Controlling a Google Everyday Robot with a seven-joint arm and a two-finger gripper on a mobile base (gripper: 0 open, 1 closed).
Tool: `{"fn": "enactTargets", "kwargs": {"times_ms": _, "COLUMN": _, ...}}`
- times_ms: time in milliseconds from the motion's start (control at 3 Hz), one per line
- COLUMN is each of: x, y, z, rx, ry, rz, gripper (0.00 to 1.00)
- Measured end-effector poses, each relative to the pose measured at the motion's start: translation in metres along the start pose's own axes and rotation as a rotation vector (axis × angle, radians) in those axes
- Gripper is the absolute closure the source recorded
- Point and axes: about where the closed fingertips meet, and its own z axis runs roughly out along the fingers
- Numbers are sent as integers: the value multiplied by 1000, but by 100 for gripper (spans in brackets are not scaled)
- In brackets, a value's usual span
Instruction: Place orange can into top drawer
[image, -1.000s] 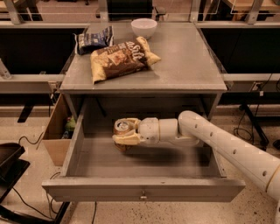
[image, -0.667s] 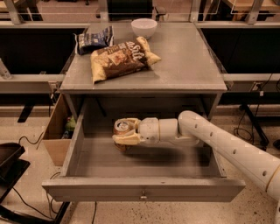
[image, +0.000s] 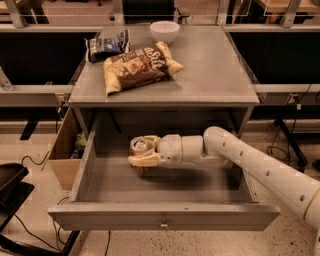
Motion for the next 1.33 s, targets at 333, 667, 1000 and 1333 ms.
{"fn": "enactTargets", "kwargs": {"times_ms": 333, "x": 0, "y": 0, "z": 0, "rx": 0, "ry": 0, "rz": 0, "gripper": 11}}
{"fn": "enactTargets", "kwargs": {"times_ms": 667, "x": 0, "y": 0, "z": 0, "rx": 0, "ry": 0, "rz": 0, "gripper": 0}}
{"fn": "enactTargets", "kwargs": {"times_ms": 1000, "x": 0, "y": 0, "z": 0, "rx": 0, "ry": 0, "rz": 0, "gripper": 0}}
{"fn": "enactTargets", "kwargs": {"times_ms": 1333, "x": -8, "y": 2, "z": -1, "rx": -5, "ry": -21, "rz": -1, "gripper": 0}}
